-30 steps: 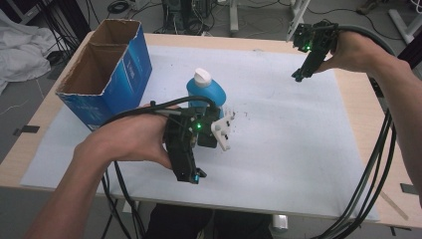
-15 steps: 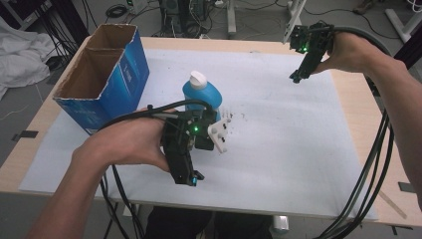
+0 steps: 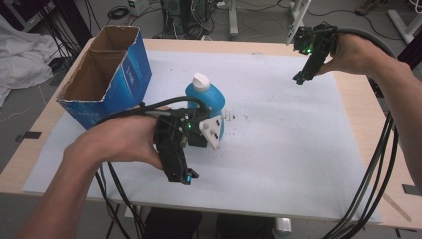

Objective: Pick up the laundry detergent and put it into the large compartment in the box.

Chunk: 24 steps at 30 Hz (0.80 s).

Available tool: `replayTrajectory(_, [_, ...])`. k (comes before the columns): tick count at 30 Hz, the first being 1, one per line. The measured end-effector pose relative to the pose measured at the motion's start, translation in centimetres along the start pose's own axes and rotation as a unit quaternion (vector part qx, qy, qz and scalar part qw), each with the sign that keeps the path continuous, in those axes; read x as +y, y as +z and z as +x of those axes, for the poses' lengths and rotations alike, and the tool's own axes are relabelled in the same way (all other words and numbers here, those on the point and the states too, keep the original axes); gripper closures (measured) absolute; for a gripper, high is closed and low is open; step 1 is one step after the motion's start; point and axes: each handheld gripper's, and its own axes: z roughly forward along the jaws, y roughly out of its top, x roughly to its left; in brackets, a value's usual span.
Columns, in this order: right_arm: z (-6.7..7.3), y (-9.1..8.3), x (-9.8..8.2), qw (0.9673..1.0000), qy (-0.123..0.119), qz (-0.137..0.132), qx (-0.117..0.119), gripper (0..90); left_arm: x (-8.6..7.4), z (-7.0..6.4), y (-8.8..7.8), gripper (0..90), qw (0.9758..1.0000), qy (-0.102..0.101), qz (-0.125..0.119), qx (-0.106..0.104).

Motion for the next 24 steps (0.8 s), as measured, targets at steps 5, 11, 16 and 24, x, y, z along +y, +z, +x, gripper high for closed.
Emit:
replayTrajectory(5, [0.0,0.0,0.0,1.0000,-0.001,0.000,0.001,12.1,-0.7,0.5,-0.5,16.7,1.0000,-0.008,0.005,0.000])
replayTrajectory(11, [0.0,0.1,0.0,1.0000,-0.002,0.003,0.003,12.1,-2.1,1.4,-1.8,16.7,0.9996,-0.026,0.012,0.008])
replayTrajectory(16, [0.1,0.2,0.2,1.0000,0.001,0.000,0.004,12.1,-3.0,2.4,-2.9,16.7,0.9990,-0.036,0.018,0.018])
replayTrajectory(24, [0.3,0.1,0.2,1.0000,-0.005,0.002,0.004,12.1,-3.8,4.2,-3.9,16.7,0.9981,-0.049,0.028,0.023])
